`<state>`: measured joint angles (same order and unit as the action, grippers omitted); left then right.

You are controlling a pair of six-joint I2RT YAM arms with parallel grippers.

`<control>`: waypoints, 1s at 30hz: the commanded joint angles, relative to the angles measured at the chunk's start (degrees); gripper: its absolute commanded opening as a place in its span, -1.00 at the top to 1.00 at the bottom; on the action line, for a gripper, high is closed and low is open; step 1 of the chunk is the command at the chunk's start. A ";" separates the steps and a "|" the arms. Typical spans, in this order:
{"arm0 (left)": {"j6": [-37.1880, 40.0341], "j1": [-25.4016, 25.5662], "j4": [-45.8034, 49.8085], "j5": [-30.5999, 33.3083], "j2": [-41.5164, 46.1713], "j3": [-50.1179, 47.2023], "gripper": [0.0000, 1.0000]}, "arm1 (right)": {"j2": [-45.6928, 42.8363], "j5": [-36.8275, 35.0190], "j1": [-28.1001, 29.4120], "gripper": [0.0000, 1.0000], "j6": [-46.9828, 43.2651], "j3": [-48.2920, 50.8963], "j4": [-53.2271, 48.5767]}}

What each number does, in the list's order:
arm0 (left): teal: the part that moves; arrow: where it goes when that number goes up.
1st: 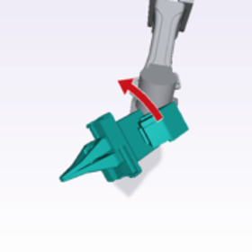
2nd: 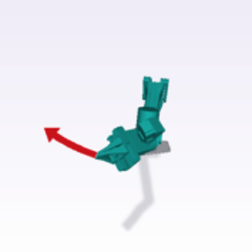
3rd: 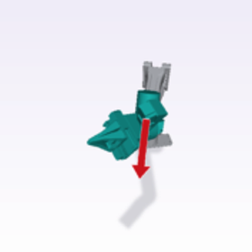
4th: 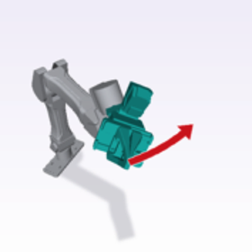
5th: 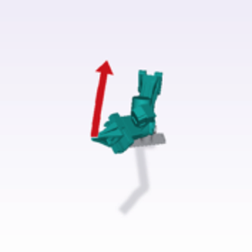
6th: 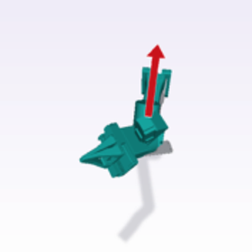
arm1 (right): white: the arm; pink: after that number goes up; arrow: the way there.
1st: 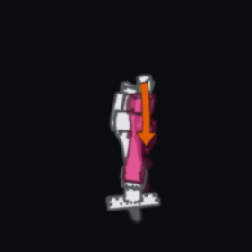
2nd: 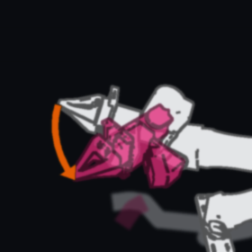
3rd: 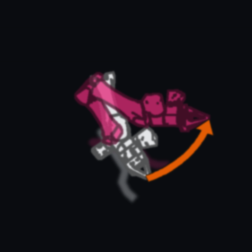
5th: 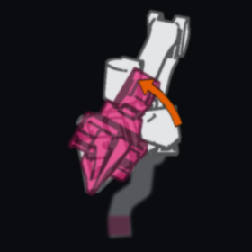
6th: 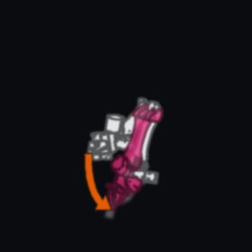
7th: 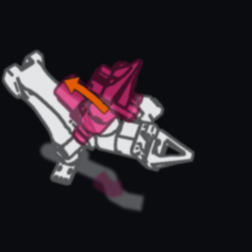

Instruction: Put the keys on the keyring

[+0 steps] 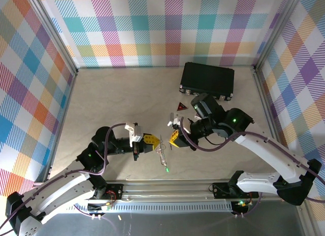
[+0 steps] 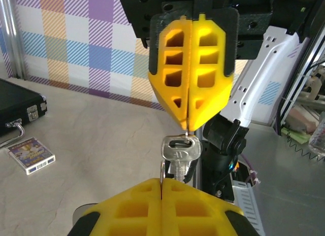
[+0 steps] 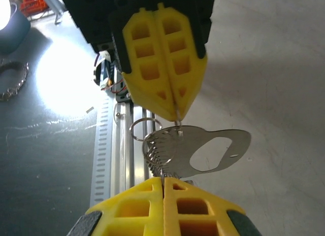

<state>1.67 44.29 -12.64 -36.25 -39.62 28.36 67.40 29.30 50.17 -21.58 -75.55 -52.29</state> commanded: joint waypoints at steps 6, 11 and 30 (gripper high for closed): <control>3.95 1.06 0.87 -0.08 -0.02 2.40 1.00 | 0.63 -1.81 2.60 1.00 -1.41 -1.37 0.16; 3.79 1.06 0.70 -1.32 0.33 2.28 1.00 | 0.78 -4.61 3.33 1.00 -0.65 -0.93 2.81; 3.18 1.24 -0.28 -2.69 -0.28 2.13 1.00 | 2.12 -5.37 3.88 1.00 -0.93 -1.01 4.44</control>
<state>4.34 44.97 -10.61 -37.65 -40.03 29.04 69.41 23.35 53.67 -21.93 -75.55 -48.93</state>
